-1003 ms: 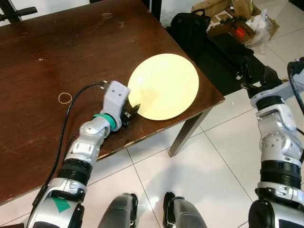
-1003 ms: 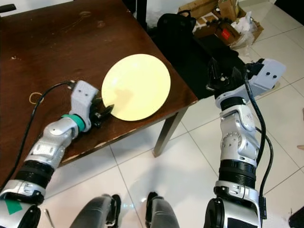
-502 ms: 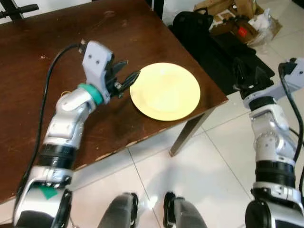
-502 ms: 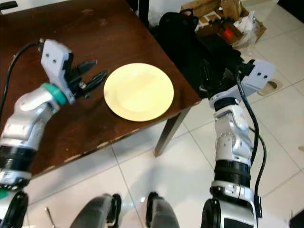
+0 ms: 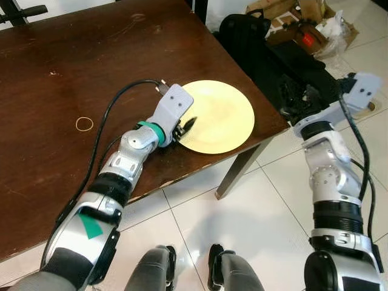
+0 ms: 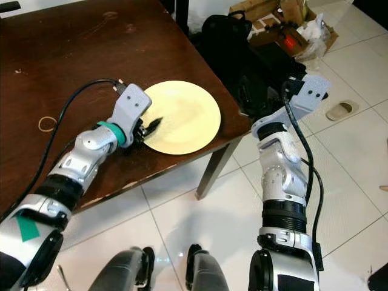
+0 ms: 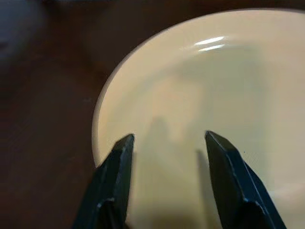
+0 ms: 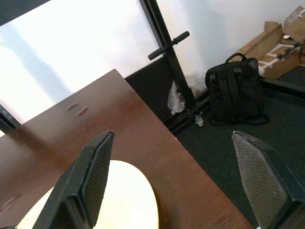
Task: Setting the table
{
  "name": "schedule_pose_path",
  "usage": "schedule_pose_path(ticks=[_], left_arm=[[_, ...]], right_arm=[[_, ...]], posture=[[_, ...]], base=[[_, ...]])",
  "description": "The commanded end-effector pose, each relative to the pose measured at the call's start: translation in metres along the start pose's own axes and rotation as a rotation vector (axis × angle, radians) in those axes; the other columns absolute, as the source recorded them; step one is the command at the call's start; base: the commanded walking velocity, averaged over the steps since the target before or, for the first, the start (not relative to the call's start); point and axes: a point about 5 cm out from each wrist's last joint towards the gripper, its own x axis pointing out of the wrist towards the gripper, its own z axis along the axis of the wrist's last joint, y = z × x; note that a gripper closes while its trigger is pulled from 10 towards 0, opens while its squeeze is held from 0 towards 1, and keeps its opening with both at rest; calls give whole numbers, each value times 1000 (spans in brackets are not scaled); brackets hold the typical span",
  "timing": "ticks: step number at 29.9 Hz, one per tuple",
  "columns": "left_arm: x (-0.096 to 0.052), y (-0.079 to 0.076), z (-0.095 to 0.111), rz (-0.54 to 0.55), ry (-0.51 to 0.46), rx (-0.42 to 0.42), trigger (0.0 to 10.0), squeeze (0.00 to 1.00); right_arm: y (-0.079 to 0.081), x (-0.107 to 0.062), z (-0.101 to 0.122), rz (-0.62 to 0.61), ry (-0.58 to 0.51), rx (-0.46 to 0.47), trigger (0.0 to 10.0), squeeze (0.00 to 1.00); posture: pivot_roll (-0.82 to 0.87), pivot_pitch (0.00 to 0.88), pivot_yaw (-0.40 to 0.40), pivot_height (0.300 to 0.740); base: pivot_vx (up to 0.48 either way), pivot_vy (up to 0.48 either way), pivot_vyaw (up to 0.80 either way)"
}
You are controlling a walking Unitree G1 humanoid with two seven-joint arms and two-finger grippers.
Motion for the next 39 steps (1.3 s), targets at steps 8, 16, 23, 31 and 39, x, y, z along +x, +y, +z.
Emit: schedule_pose_path(ticks=[8, 16, 23, 31, 39], left_arm=[[-7, 2, -33, 43, 98, -146, 10000, 0], [-11, -16, -53, -27, 191, -48, 10000, 0], [-11, -19, -54, -48, 185, -5, 10000, 0], [-13, -18, -57, -48, 182, -7, 10000, 0], [-15, -15, -58, -33, 179, -10, 10000, 0]], right_arm=[[-3, -4, -6, -10, 19, -1, 10000, 0], [7, -2, -8, 60, 49, 40, 10000, 0], [17, -1, -20, 169, 127, 184, 10000, 0], [22, 6, -46, 196, 225, 376, 10000, 0], [21, 2, -91, 95, 433, 353, 10000, 0]], posture=[[158, 158, 42, 740], [152, 180, 40, 740], [155, 196, 35, 740], [170, 204, 25, 740], [195, 200, 11, 740]], base=[[0, 0, 0], [0, 0, 0], [0, 0, 0], [0, 0, 0], [0, 0, 0]])
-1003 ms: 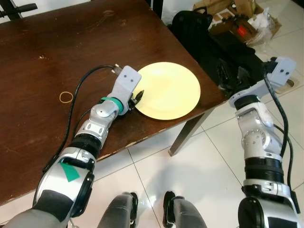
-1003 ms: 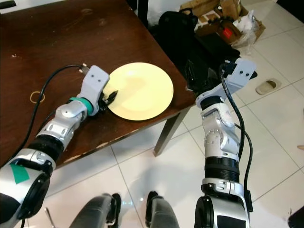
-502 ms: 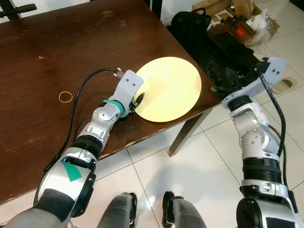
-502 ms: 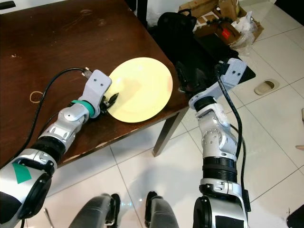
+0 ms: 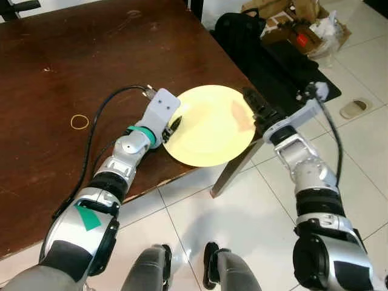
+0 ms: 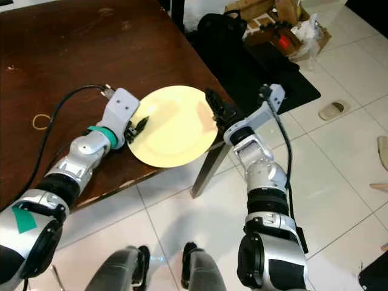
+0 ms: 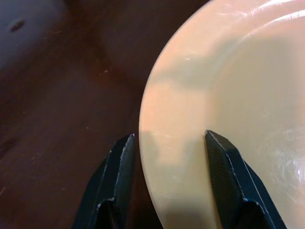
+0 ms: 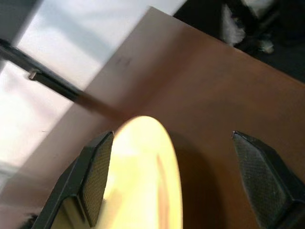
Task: Setting the table
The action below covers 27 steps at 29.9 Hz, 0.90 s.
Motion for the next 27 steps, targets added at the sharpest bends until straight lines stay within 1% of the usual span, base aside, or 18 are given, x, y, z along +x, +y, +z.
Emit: schedule_pose_path(ticks=[1, 4, 6, 10, 12, 13, 15, 16, 17, 18, 19, 23, 25, 27], left_arm=[[-9, -17, -35, -54, 144, -27, 10000, 0], [-10, -17, -36, -51, 144, -30, 10000, 0], [-10, -17, -37, -48, 143, -34, 10000, 0], [-10, -17, -36, -48, 142, -36, 10000, 0], [-9, -18, -36, -48, 140, -36, 10000, 0], [-9, -18, -36, -48, 140, -37, 10000, 0], [-10, -18, -36, -49, 140, -37, 10000, 0], [-10, -19, -37, -50, 140, -37, 10000, 0], [-10, -19, -37, -50, 140, -37, 10000, 0], [-10, -19, -37, -50, 141, -38, 10000, 0], [-10, -19, -37, -51, 141, -39, 10000, 0], [-10, -20, -38, -54, 142, -40, 10000, 0], [-10, -21, -38, -56, 140, -43, 10000, 0], [-9, -21, -35, -51, 127, -53, 10000, 0]], right_arm=[[-7, 0, -28, -60, 114, 25, 10000, 0], [-8, 0, -34, -66, 129, 52, 10000, 0], [-3, 2, -41, -34, 151, 102, 10000, 0], [3, 4, -49, 4, 177, 134, 10000, 0], [9, 6, -59, 27, 214, 147, 10000, 0], [10, 7, -63, 30, 228, 149, 8275, 0], [11, 7, -66, 31, 235, 149, 8275, 0], [12, 8, -67, 34, 236, 151, 3412, 0], [12, 8, -67, 34, 236, 151, 3412, 0], [13, 9, -68, 39, 233, 157, 2549, 0], [15, 10, -66, 52, 220, 168, 0, 0], [17, 11, -58, 92, 183, 187, 0, 0], [22, 13, -48, 142, 149, 187, 0, 0], [29, 14, -36, 196, 106, 167, 0, 0]], posture=[[195, 200, 11, 740], [196, 198, 8, 740], [196, 193, 5, 740], [196, 191, 4, 740], [193, 189, 3, 740], [193, 187, 3, 740], [193, 187, 3, 740], [192, 186, 2, 740], [192, 186, 2, 740], [192, 186, 2, 740], [188, 181, 3, 740], [185, 180, 3, 740], [180, 176, 5, 740], [180, 176, 5, 740]], base=[[0, 0, 0], [0, 0, 0], [0, 0, 0], [0, 0, 0], [0, 0, 0], [0, 0, 0], [0, 0, 0], [0, 0, 0], [0, 0, 0], [0, 0, 0], [0, 0, 0], [0, 0, 0], [0, 0, 0], [0, 0, 0]])
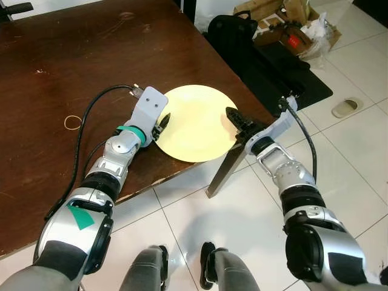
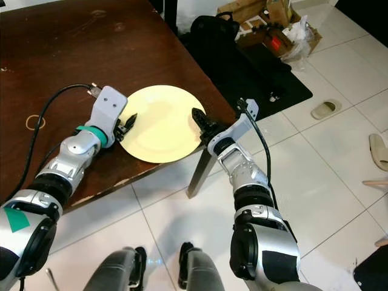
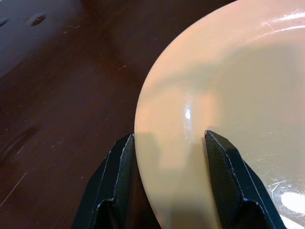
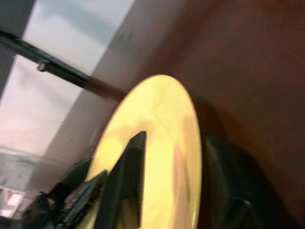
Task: Setting the table
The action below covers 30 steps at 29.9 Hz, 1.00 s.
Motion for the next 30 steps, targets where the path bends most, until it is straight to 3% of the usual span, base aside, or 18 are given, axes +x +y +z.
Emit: schedule_pose_path(ticks=[1, 4, 6, 8, 11, 13, 15, 18, 20, 21, 23, 24, 27, 30], left_arm=[[-5, -34, -30, -118, 124, -23, 10000, 0], [-5, -34, -29, -116, 119, -27, 10000, 0], [1, -23, -6, -64, -3, -94, 10000, 0], [1, -23, -6, -64, -3, -94, 10000, 0], [5, 2, 39, 5, -219, -198, 10000, 0], [5, 2, 39, 5, -219, -198, 10000, 0], [1, 19, 65, 35, -336, -219, 10000, 0], [-2, 27, 77, 44, -385, -228, 10000, 0], [-15, 47, 108, 36, -506, -288, 10000, 0], [-15, 47, 108, 36, -506, -288, 10000, 0], [-30, 62, 128, -6, -593, -346, 10000, 0], [-30, 62, 128, -6, -593, -346, 10000, 0], [-55, 80, 142, -93, -665, -432, 10000, 0], [-61, 85, 142, -108, -672, -439, 10000, 0]], right_arm=[[15, 7, -10, 87, 33, 24, 0, 0], [18, 8, -6, 106, 21, 16, 0, 0], [37, 9, 15, 207, -60, -30, 0, 0], [37, 9, 15, 207, -60, -30, 0, 0], [57, 6, 35, 292, -132, -67, 0, 0], [57, 6, 35, 292, -132, -67, 0, 0], [60, 5, 40, 308, -149, -79, 0, 0], [60, 4, 41, 304, -154, -81, 0, 0], [58, 2, 44, 292, -164, -78, 0, 0], [58, 2, 44, 292, -164, -78, 0, 0], [58, 0, 46, 286, -179, -73, 0, 0], [58, 0, 46, 286, -179, -73, 0, 0], [52, -3, 49, 252, -205, -60, 0, 0], [49, -5, 50, 238, -212, -49, 0, 0]], posture=[[180, 176, 5, 740], [180, 176, 5, 740], [176, 168, 10, 740], [176, 168, 10, 740], [180, 162, 17, 740], [180, 162, 17, 740], [179, 162, 18, 740], [180, 160, 19, 740], [183, 161, 19, 740], [183, 161, 19, 740], [183, 161, 19, 740], [183, 161, 19, 740], [201, 166, 27, 740], [203, 166, 27, 740]], base=[[0, 0, 0], [0, 0, 0], [0, 0, 0], [0, 0, 0], [0, 0, 0], [0, 0, 0], [0, 0, 0], [0, 0, 0], [0, 0, 0], [0, 0, 0], [0, 0, 0], [0, 0, 0], [0, 0, 0], [0, 0, 0]])
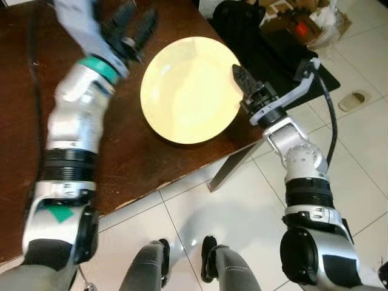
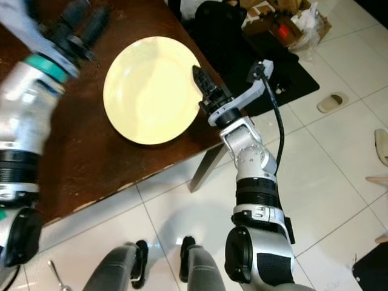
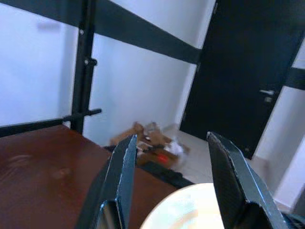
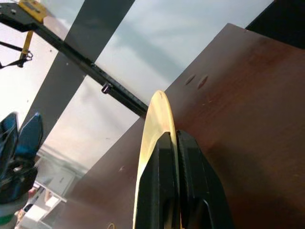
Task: Setting the table
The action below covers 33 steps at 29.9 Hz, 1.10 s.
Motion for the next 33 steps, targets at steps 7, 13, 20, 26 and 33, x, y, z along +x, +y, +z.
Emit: schedule_pose_path(ticks=[7, 13, 20, 26, 33], left_arm=[[-50, 12, -26, -6, 171, -279, 10000, 0], [-81, -14, -57, -45, 332, -502, 10000, 0], [-80, -24, -54, -72, 311, -672, 10000, 0], [-82, -32, -54, -94, 324, -760, 10000, 0], [-84, -36, -68, -42, 361, -772, 8588, 0]], right_arm=[[-4, -13, 8, -2, -76, 77, 0, 0], [16, -16, 13, 117, -102, 134, 0, 0], [24, -20, 4, 144, -69, 159, 0, 0], [26, -20, 0, 148, -66, 186, 0, 0], [32, -20, 0, 162, -54, 183, 0, 0]], posture=[[212, 178, 33, 740], [207, 186, 38, 740], [202, 189, 40, 740], [202, 191, 45, 740], [195, 192, 42, 740]], base=[[0, 0, 0], [0, 0, 0], [0, 0, 0], [0, 0, 0], [0, 0, 0]])
